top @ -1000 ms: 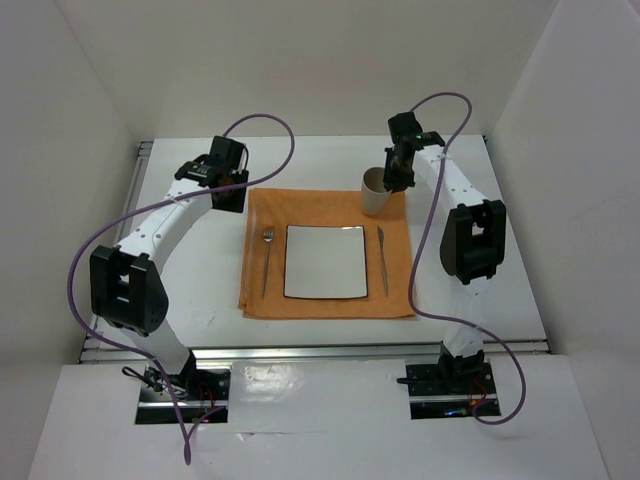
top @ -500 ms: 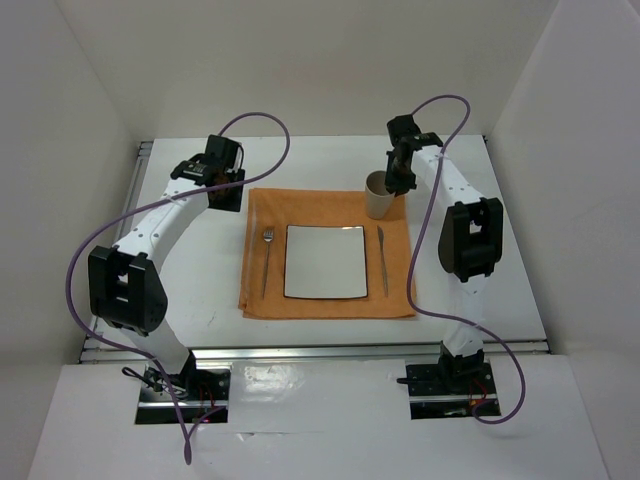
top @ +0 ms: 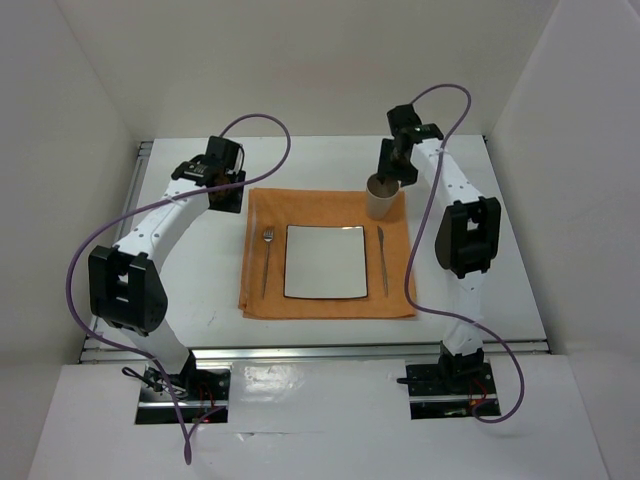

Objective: Set the dinner table for one person

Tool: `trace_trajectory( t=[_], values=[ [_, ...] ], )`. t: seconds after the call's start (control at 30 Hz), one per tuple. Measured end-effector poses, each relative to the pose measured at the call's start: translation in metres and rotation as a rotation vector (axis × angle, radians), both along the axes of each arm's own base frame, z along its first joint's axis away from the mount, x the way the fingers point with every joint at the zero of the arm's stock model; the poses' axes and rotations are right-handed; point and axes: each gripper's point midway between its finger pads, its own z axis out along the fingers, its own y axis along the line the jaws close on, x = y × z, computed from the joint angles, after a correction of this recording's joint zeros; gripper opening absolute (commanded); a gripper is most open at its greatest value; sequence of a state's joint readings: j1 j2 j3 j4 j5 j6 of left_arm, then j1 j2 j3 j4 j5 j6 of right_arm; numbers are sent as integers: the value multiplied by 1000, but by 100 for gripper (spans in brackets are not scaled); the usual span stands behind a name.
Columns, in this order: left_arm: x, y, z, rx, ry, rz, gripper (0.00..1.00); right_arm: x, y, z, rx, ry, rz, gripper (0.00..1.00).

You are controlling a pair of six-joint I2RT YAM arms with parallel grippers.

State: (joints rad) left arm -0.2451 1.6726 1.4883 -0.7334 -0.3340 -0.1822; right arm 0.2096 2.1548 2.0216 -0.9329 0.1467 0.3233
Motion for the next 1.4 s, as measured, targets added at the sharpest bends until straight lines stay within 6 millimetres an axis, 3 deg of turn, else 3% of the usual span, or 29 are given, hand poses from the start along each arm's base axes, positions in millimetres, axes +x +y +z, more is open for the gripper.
trace_trajectory(
  t=[0.17,0.3,0.43,0.53,0.63,0.77,0.87,0.93,1.1,1.17,1.27,1.4],
  values=[
    [-2,0,-2,1,7,0,64,16,3,39,15,-89,7,61],
    [-2,1,-2,2,7,0,64,13,2,64,20,-124,9,67],
    [-1,3,-1,1,4,5,64,-9,-3,95,20,-137,10,79],
    [-1,6,1,0,0,14,64,-34,-13,126,21,-182,3,80],
    [-1,10,3,-1,-5,23,64,-71,-29,155,40,-231,-9,80],
    [-1,15,10,-4,-19,33,64,-103,-46,178,59,-279,-43,86],
    [-4,22,17,-7,-29,35,65,-114,-58,174,61,-273,-84,98],
    [-5,33,23,-11,-39,56,65,-128,-73,159,50,-237,-143,100],
    [-17,98,33,-13,-48,216,65,-184,-122,117,7,-165,-344,100],
    [-27,129,30,-6,-38,293,65,-208,-124,111,3,-169,-373,100],
    [-56,159,15,13,14,365,65,-230,-123,114,18,-207,-384,100],
    [-87,173,1,26,70,388,65,-246,-120,119,37,-247,-387,100]
  ],
)
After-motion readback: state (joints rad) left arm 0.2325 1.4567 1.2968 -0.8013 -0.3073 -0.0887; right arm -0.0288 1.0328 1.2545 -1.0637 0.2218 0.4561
